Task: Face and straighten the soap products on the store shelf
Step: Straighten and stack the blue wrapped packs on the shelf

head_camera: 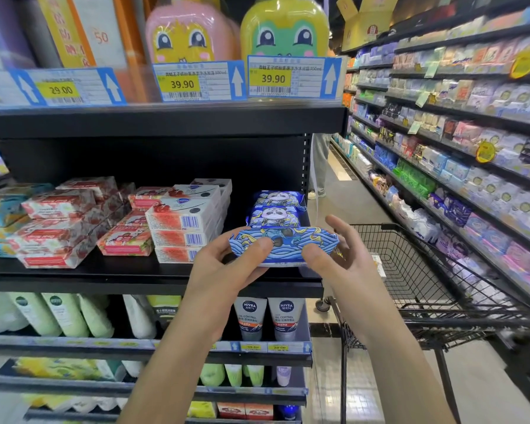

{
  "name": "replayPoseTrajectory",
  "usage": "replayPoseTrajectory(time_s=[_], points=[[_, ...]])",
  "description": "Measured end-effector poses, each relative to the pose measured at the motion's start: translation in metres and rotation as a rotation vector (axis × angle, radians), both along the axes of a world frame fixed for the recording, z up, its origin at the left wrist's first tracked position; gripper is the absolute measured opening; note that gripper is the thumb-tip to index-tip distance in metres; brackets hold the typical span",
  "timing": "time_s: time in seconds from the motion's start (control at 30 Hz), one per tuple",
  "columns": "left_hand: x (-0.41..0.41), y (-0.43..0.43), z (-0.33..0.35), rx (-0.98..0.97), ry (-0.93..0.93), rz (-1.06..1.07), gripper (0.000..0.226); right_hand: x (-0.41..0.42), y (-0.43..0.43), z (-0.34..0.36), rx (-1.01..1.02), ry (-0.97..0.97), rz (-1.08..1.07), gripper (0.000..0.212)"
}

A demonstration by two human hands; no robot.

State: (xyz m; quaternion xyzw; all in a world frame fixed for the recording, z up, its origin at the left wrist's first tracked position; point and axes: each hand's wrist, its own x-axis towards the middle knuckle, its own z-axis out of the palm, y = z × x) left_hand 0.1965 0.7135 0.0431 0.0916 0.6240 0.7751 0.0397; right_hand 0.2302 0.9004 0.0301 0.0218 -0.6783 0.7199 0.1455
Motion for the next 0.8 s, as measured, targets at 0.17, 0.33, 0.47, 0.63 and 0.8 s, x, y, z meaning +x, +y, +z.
replayPoseTrajectory(time_s=[0.17,0.33,0.47,0.63,0.8], points=[[0.001,0.003,-0.001,-0.004,0.001,0.011,0.06,-0.001,-0.002,-0.003,-0.046,-0.057,0.014,0.087],[0.001,0.002,-0.003,-0.024,-0.014,0.016,0.069,-0.003,-0.001,-0.007,-0.067,-0.042,0.011,0.078],[0.003,-0.001,-0.001,-0.07,0.009,-0.021,0.076,0.001,-0.003,-0.005,-0.08,0.012,0.016,0.073],[0.002,-0.007,0.001,-0.015,-0.078,-0.067,0.082,-0.001,-0.003,-0.011,-0.062,0.084,0.032,0.084],[0.004,-0.011,0.002,0.043,-0.111,-0.179,0.043,-0.006,-0.005,-0.017,0.0,0.154,0.058,0.084]])
